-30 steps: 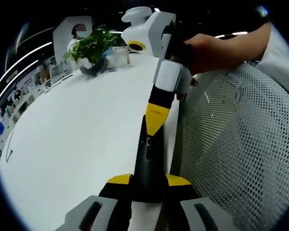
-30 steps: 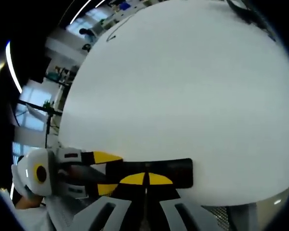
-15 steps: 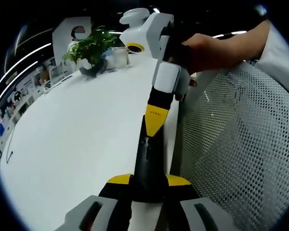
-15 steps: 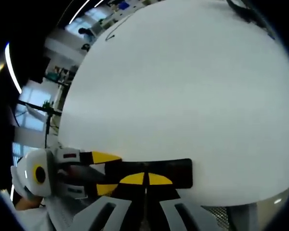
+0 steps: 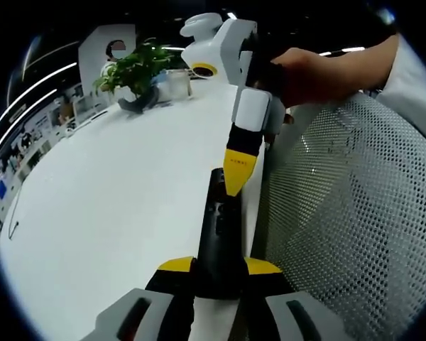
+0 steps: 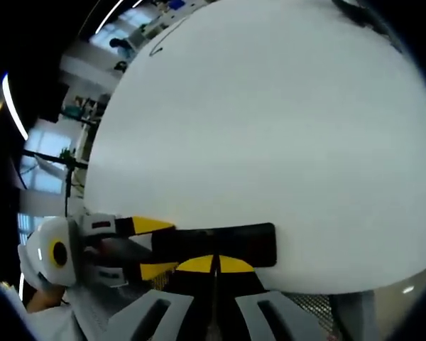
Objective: Press the specified remote control buttons in sequence, fully releasing each button before pressing the next.
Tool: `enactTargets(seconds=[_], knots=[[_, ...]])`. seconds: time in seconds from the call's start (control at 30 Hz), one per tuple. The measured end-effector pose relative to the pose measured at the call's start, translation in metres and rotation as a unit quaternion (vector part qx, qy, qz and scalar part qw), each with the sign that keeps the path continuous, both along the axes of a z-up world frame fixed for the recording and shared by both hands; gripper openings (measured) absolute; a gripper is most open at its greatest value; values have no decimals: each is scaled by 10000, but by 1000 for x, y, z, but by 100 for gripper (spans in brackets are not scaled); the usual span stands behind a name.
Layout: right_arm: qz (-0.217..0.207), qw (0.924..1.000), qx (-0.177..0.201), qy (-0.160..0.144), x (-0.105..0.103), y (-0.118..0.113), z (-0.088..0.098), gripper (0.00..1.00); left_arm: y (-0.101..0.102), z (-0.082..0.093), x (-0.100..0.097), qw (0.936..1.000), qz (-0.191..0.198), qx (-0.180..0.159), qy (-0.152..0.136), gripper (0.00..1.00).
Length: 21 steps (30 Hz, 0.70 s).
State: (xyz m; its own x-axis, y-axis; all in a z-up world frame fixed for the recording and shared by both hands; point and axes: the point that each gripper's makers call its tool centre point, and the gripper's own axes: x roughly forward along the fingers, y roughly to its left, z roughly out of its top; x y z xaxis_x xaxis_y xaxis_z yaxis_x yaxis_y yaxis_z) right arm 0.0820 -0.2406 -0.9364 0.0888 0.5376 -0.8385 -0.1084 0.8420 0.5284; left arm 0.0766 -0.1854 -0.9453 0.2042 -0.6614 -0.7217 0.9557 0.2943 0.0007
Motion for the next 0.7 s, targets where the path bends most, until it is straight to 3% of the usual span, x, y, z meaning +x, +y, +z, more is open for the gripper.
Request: enactTargets(seconds=[0.23,0.7], knots=[[89,9996,-213,-170,2,-4,1,0,0,0,0,10000,7,-13,10,24],[308,9987,-334,-229,1,-5,-5,0,0,1,0,10000,-37,6,-77,25]])
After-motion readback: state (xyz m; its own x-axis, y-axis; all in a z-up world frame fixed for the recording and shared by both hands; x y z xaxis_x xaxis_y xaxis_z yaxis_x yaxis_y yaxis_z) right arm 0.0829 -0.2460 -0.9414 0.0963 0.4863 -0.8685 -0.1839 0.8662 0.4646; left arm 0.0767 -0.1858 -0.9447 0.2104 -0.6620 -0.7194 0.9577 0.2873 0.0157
